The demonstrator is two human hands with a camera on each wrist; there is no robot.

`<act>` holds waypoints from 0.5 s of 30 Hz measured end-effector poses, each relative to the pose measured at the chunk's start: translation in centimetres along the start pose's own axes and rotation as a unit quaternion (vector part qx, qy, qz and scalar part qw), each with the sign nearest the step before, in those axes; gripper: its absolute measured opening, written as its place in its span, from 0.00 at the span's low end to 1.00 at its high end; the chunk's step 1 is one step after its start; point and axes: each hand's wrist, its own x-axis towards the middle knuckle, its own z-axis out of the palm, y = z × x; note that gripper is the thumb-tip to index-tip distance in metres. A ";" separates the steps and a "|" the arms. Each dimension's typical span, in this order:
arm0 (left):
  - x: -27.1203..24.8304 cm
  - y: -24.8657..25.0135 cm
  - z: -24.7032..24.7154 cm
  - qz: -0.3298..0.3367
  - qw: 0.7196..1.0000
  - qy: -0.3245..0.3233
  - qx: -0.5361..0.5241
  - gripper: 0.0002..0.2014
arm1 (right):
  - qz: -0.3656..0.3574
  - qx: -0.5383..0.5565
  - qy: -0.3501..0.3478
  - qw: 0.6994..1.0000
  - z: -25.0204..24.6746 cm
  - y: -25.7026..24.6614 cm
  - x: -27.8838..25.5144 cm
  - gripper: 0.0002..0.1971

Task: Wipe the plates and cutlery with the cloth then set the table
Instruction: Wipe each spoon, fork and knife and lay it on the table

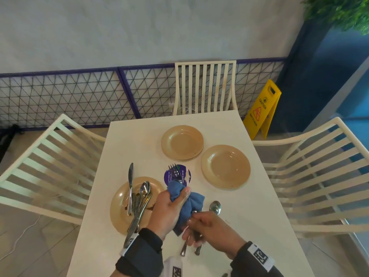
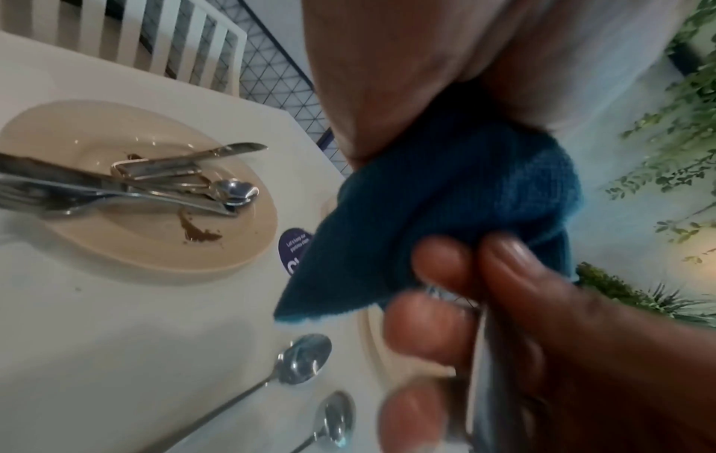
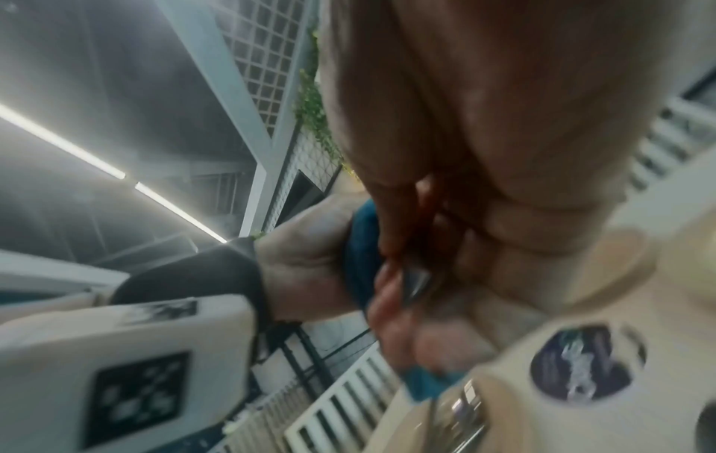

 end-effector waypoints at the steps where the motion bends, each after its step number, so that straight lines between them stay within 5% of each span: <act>1: 0.2 0.0 -0.3 -0.002 1.000 -0.007 0.022 0.17 | -0.003 -0.032 0.023 0.999 -0.9 0.0 -0.2 0.12; 4: 0.2 0.2 -0.8 -0.009 0.993 -0.073 0.097 0.19 | -0.036 -0.025 0.142 0.989 -3.5 -1.0 -0.1 0.10; 8: -1.4 -0.3 0.2 0.024 0.978 -0.164 0.124 0.16 | -0.096 0.015 0.148 0.984 -2.4 -2.5 2.3 0.09; 15: -3.3 -2.4 -1.1 0.001 0.955 -0.245 0.165 0.19 | -0.083 0.095 0.178 0.976 -4.1 -2.4 2.5 0.08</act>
